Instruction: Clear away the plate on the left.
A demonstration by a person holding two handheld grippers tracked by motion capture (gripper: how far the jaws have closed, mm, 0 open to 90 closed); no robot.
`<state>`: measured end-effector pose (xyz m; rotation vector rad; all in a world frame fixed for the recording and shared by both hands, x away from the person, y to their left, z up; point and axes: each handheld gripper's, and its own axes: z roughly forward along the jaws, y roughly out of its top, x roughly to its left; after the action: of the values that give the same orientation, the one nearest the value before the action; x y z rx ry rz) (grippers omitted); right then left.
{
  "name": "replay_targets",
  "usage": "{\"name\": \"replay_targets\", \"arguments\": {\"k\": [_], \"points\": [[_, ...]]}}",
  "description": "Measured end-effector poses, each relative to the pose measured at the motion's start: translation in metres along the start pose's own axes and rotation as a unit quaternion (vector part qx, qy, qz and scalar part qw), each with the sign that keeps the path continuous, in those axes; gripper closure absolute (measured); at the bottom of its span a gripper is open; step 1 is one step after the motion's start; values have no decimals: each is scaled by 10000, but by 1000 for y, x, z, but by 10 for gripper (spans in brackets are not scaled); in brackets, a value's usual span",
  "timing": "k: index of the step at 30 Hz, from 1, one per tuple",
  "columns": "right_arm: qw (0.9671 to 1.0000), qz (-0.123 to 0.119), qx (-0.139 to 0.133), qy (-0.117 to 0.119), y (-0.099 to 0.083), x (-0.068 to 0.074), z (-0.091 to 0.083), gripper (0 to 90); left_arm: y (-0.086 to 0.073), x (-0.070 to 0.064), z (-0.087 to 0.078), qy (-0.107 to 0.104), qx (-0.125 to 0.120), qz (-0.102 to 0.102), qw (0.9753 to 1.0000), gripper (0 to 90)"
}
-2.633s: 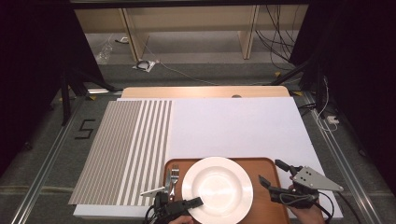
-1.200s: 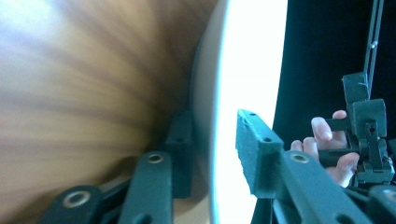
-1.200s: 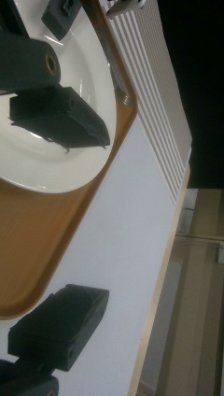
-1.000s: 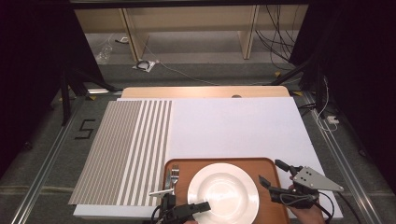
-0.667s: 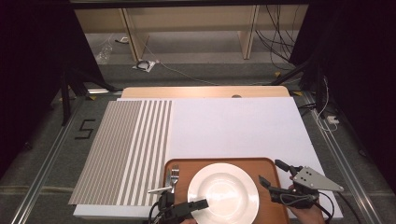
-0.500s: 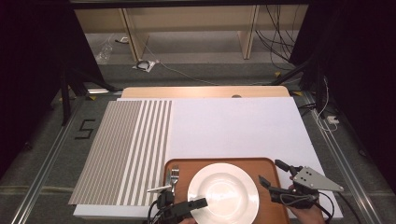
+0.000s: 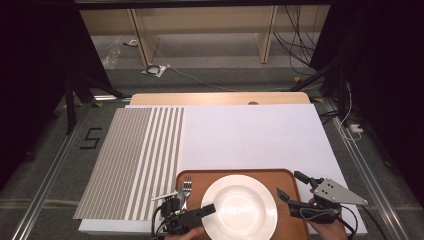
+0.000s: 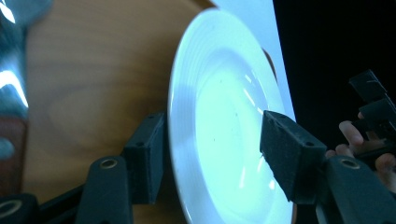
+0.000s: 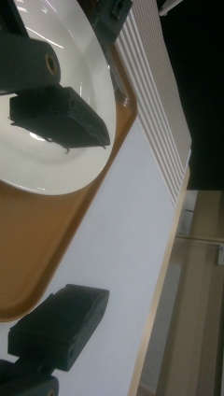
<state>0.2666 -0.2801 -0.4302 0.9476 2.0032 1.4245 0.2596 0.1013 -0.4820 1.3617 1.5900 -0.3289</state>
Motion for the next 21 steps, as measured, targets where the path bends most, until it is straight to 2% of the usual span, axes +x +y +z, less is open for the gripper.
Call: {"name": "replay_targets", "arguments": {"k": [3, 6, 9, 12, 14, 17, 19, 21], "points": [[10000, 3, -6, 8, 0, 0, 0, 224, 5, -5, -5, 102, -151, 399, 9990, 402], [10000, 7, -8, 11, 0, 0, 0, 224, 9, -10, -11, 230, -320, 798, 9960, 388], [10000, 6, -4, 21, 0, 0, 0, 224, 13, -13, -15, 213, -421, 970, 9942, 368], [10000, 3, -4, 23, 0, 0, 0, 224, 15, -17, -18, 289, -558, 1249, 9902, 353], [10000, 9, -9, 22, 0, 0, 0, 224, 16, -19, -20, 299, -591, 1328, 9889, 350], [10000, 9, -8, 23, 0, 0, 0, 224, 18, -21, -23, 376, -682, 1598, 9841, 341], [10000, 11, -8, 24, 0, 0, 0, 224, 21, -23, -25, 332, -750, 1649, 9829, 336], [10000, 10, -5, 25, 0, -1, 0, 224, 23, -24, -28, 375, -824, 1854, 9785, 330]]}}
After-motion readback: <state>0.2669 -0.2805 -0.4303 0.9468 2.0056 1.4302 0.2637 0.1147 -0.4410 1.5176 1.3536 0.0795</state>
